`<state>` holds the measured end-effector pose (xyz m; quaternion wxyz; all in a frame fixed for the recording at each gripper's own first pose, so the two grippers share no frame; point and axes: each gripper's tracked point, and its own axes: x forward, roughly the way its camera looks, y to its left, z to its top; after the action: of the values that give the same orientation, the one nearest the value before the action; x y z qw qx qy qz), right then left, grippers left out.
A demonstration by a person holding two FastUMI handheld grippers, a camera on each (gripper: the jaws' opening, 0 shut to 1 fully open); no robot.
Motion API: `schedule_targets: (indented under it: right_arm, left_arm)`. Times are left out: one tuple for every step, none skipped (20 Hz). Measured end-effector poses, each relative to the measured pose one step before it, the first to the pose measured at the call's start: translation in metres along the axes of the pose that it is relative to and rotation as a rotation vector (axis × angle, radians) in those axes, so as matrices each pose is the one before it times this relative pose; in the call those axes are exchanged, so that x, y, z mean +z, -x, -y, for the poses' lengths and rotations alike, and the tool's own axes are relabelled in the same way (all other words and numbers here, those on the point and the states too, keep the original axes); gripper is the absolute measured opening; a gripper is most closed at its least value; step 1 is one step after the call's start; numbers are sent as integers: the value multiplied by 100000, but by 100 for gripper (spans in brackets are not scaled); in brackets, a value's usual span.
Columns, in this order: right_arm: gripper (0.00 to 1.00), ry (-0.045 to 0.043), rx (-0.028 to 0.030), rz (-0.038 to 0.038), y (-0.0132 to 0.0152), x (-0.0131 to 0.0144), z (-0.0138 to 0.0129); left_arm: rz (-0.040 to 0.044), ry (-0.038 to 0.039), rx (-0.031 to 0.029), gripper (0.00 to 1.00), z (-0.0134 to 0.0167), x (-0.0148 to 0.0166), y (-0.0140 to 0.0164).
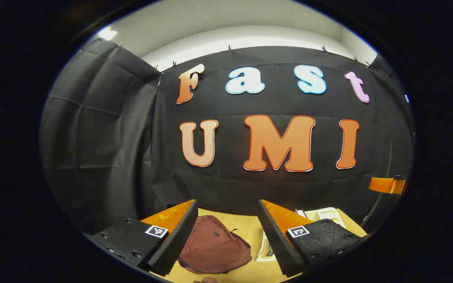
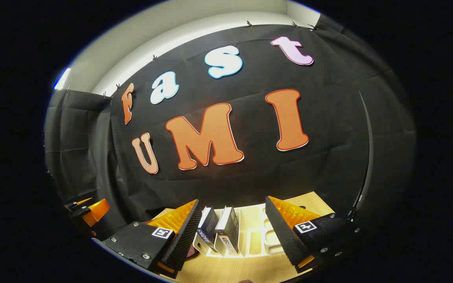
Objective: Open the schoolbag, grab two books from the bookshelf and put them into the schoolbag.
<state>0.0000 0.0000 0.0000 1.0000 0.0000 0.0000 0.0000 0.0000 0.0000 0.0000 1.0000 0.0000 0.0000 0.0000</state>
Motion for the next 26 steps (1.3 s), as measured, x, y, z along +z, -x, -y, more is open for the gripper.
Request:
schedule_targets:
  right_arm:
    - [100,521,-120,-560,-244,-148,-41]
    - [100,-155,244,-686,-165,-226,-143]
    - [96,-495,132,-106,-74,-52,-237]
    - [96,-203,-223,657,-109,212,-235]
    - [96,319,-105,1379,-81,352,-118]
    - [96,699,-302,828,-199,164,98]
    - [100,642,-329,13,-151,28,-30]
    - [96,-57,-383,72,-157,99,189]
    - [97,-321,-213,362,-76,166,78]
    - [97,111,-357,352,-107,57,244]
    - [96,536,-768,203,-176,71,275]
    - [100,183,-917,-653,-244,-159,305]
    - [96,-427,-255,-874,-134,-151,101]
    - [100,-408,-55,-410,44,-89,-133]
    - [96,656,-764,517,78,118,128]
    - [97,1746,-1558,737,96,44,234]
    - [96,1928,-1575,911,195,98,112]
    - [96,1478,-1234,497,168,38,56]
    - [96,1049,-388,-22,236,-30,-35]
    - [100,705,-433,-148,583,-152,-4]
    - [100,359,-855,71,401,5,66]
    - [96,-123,-1321,465,196,116,147]
    - [96,-458,-1109,558,182,169,124]
    - [96,-372,-811,555,129,31,-54]
    - [96,-128,-706,297,114,37,-17]
    - [96,118,-899,-29,114,-127,1]
  left_arm:
    - [491,-562,578,94,-283,79,44]
    - [105,-264,62,94,-162,313,-108]
    - [-282,118,-246,94,-12,47,-259]
    - [-626,119,186,96,-125,125,-356]
    - [-24,-133,-216,94,-118,126,-323]
    - [705,-379,-74,94,-75,510,-325]
    - [947,-451,193,94,-138,299,-266]
    - [593,-237,-94,94,70,349,-374]
    - [545,201,-599,94,221,43,-242]
    - [471,533,-706,94,292,287,-332]
    - [230,563,-638,94,243,-48,-370]
    - [47,408,-588,94,155,124,-166]
    - [206,44,-457,96,71,-115,-190]
    - [886,-85,-955,94,61,289,-123]
    - [1096,-75,-865,94,130,86,-322]
    - [709,137,-872,94,12,147,-195]
    - [152,295,-1321,94,78,-189,-210]
    - [-383,243,-1090,94,44,-68,-251]
    - [-574,161,-584,96,-221,-400,-329]
    - [-371,94,-526,96,-217,-92,-213]
    - [-53,48,-400,94,-263,-139,-133]
    - [-136,-191,-428,96,-253,-35,-52]
    - [-139,-388,-193,94,-230,-177,-121]
    - [218,-386,120,94,-311,-1,73]
    - [-40,-354,-38,94,-325,-31,118]
    - [-16,-34,-247,94,-250,66,-118]
